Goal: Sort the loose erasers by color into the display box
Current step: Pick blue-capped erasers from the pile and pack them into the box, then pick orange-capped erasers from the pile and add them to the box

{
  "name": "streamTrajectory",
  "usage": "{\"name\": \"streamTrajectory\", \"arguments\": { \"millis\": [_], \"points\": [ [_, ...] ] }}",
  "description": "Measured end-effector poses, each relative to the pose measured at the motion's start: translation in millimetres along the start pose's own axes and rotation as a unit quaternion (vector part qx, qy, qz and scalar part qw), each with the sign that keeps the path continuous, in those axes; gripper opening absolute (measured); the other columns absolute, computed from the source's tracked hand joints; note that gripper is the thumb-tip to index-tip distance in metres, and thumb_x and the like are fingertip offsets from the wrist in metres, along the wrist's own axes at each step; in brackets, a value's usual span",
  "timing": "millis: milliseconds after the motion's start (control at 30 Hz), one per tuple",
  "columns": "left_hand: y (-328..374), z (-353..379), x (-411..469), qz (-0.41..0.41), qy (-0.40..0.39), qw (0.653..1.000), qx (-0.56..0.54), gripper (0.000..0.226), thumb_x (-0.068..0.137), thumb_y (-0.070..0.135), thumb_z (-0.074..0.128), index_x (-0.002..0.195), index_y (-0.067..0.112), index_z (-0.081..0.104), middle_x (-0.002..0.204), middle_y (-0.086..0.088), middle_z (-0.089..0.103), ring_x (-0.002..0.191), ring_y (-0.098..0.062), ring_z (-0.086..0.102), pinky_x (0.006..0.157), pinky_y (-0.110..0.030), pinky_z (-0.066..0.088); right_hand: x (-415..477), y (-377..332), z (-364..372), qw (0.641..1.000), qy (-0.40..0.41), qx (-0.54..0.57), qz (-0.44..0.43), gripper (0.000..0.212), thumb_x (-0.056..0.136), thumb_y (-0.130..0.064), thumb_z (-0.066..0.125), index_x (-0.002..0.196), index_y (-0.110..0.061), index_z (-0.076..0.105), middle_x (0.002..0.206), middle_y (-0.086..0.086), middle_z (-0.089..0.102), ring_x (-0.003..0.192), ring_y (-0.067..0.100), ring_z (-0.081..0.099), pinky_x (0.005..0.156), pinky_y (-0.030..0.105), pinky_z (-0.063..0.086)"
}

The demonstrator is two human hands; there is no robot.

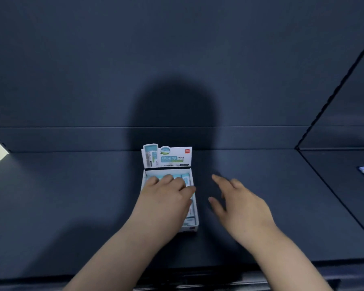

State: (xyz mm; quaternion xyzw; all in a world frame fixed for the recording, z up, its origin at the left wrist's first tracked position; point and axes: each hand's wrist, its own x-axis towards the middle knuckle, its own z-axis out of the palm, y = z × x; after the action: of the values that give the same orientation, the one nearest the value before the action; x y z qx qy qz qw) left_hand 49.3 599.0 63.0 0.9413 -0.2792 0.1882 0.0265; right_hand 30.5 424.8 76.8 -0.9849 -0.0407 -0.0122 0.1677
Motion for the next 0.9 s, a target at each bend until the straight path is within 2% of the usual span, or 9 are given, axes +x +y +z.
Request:
{"name": "streamTrajectory", "arguments": {
  "millis": [167, 333, 467, 600, 667, 700, 767, 900],
  "points": [
    [57, 6, 31, -0.018, 0.005, 1.000, -0.012, 0.038, 0.071, 0.034, 0.059, 0.105, 0.020, 0.070, 0.084, 0.005, 0.067, 0.075, -0.019, 0.062, 0.062, -0.033, 0.048, -4, 51, -22, 0.999, -0.029, -0.035, 0.009, 0.058, 0.096, -0.049, 0.033, 0.147, -0.036, 0.010, 0.137, -0.009, 0.038, 0.119, 0.013, 0.046, 0.086, 0.029, 0.043],
    [122, 13, 64, -0.041, -0.014, 0.999, -0.012, 0.039, 0.072, 0.036, 0.061, 0.106, 0.020, 0.070, 0.085, 0.004, 0.068, 0.077, -0.020, 0.064, 0.063, -0.035, 0.048, -14, 113, -50, 0.996, -0.034, -0.076, -0.012, 0.058, 0.097, -0.049, 0.031, 0.148, -0.036, 0.007, 0.139, -0.007, 0.037, 0.121, 0.014, 0.044, 0.085, 0.029, 0.045],
    [167, 19, 86, -0.065, -0.034, 0.997, -0.005, 0.043, 0.068, 0.037, 0.078, 0.106, 0.019, 0.070, 0.085, 0.002, 0.069, 0.076, -0.021, 0.065, 0.061, -0.037, 0.048, -20, 160, -67, 0.994, -0.024, -0.103, -0.038, 0.058, 0.097, -0.049, 0.031, 0.148, -0.033, 0.008, 0.137, -0.003, 0.039, 0.124, 0.017, 0.038, 0.092, 0.029, 0.042],
    [198, 25, 96, -0.081, -0.062, 0.995, -0.006, 0.042, 0.072, 0.038, 0.074, 0.109, 0.019, 0.068, 0.087, 0.001, 0.070, 0.078, -0.021, 0.064, 0.063, -0.036, 0.048, -26, 191, -75, 0.990, -0.014, -0.122, -0.068, 0.058, 0.097, -0.049, 0.031, 0.148, -0.031, 0.011, 0.132, -0.002, 0.043, 0.122, 0.017, 0.039, 0.095, 0.028, 0.039],
    [210, 22, 98, -0.096, -0.093, 0.991, -0.015, 0.043, 0.084, 0.039, 0.061, 0.123, 0.021, 0.060, 0.101, 0.001, 0.068, 0.091, -0.022, 0.062, 0.073, -0.037, 0.045, -30, 201, -79, 0.990, -0.016, -0.119, -0.070, 0.058, 0.097, -0.049, 0.031, 0.148, -0.031, 0.012, 0.131, -0.002, 0.043, 0.121, 0.017, 0.040, 0.095, 0.029, 0.039],
    [214, 21, 98, -0.105, -0.111, 0.988, -0.021, 0.045, 0.091, 0.040, 0.049, 0.133, 0.023, 0.049, 0.114, 0.002, 0.063, 0.103, -0.021, 0.057, 0.081, -0.037, 0.042, -31, 204, -79, 0.990, -0.018, -0.119, -0.070, 0.058, 0.096, -0.050, 0.031, 0.148, -0.030, 0.012, 0.131, -0.002, 0.043, 0.121, 0.017, 0.040, 0.095, 0.029, 0.039],
    [219, 26, 100, -0.107, -0.097, 0.989, -0.023, 0.049, 0.099, 0.042, 0.030, 0.145, 0.026, 0.028, 0.133, 0.004, 0.049, 0.121, -0.020, 0.044, 0.094, -0.036, 0.033, -34, 211, -80, 0.991, -0.026, -0.118, -0.061, 0.059, 0.096, -0.051, 0.030, 0.148, -0.031, 0.011, 0.132, -0.002, 0.043, 0.122, 0.017, 0.039, 0.096, 0.030, 0.038],
    [222, 29, 112, -0.090, -0.105, 0.990, -0.032, 0.050, 0.100, 0.043, 0.024, 0.147, 0.028, 0.019, 0.139, 0.006, 0.042, 0.126, -0.018, 0.038, 0.099, -0.034, 0.028, -37, 222, -78, 0.993, -0.045, -0.109, -0.025, 0.061, 0.096, -0.052, 0.030, 0.149, -0.032, 0.008, 0.136, -0.002, 0.040, 0.125, 0.018, 0.036, 0.099, 0.031, 0.034]
  ]
}}
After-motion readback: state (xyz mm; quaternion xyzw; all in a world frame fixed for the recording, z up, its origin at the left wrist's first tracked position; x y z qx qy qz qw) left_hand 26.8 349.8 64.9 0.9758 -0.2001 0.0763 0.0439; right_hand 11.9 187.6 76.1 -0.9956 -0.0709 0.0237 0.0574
